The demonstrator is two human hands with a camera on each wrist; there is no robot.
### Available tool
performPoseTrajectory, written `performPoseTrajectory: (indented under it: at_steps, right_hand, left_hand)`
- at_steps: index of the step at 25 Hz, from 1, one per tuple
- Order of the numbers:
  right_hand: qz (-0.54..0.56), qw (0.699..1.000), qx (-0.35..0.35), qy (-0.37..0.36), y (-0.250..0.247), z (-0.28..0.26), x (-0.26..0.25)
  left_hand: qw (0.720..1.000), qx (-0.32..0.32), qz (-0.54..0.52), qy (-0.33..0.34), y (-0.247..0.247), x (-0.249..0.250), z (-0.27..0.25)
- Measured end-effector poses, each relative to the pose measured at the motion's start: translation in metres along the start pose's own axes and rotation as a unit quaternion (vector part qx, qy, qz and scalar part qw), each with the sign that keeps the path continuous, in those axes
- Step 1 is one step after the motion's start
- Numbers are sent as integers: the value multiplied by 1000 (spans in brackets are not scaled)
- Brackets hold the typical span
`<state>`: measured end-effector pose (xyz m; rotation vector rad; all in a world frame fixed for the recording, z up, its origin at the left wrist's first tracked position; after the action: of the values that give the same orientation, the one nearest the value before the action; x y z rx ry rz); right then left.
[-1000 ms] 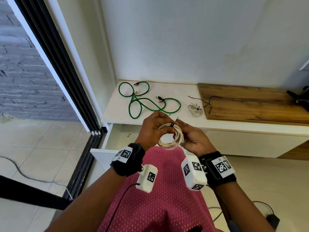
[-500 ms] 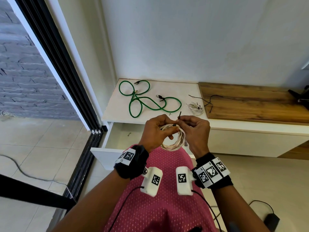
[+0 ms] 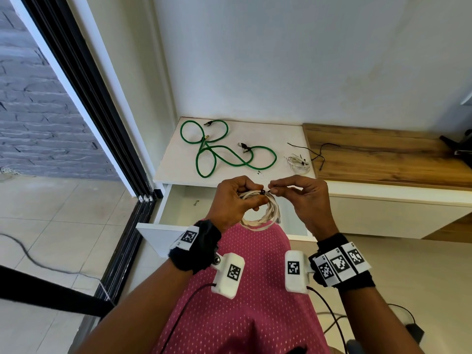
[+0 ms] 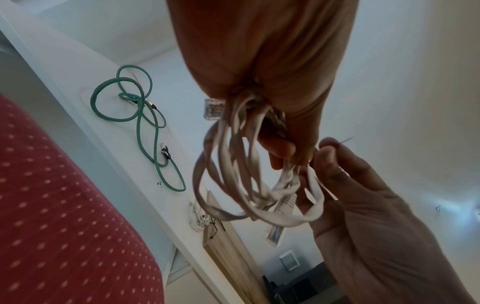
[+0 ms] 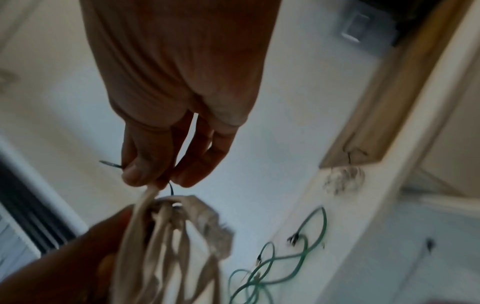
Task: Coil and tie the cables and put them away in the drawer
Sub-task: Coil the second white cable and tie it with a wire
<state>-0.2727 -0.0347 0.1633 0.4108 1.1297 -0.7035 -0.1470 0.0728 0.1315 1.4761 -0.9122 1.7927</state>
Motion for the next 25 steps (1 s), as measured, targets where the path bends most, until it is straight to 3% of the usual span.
performPoseTrajectory:
  at_steps: [2,4,11,16,25]
  right_hand:
    - [-162,980,-42,-110,2,0,-9]
    - [-295,929,-83,-209,10,-4,-15]
    - [-465,837,-129,-259,28,-11,-22]
    - [-500,813,-140,-263,36,-12,-28]
    - [-481,823,-206,-222,38,-2,-29]
  left_hand:
    - [1000,2,5,-2,-1,0,1]
    - [1000,5,9,-3,-2,-1,1]
    - [1000,9,19,-7,-2,2,1]
    - [999,10,40,-9,-2,5,0]
    - [997,2,78,-8,-1,4,0]
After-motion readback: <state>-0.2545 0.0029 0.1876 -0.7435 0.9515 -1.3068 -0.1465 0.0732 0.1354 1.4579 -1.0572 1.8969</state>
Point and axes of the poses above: each hand's wrist, its own z-axis towards the middle knuckle, its own y-axis out of the palm, x = y × z, the point moved 7 cm from there along z, towards the middle knuckle, and after that the axes turned 5 degrees about z, right-handed, at the moved point
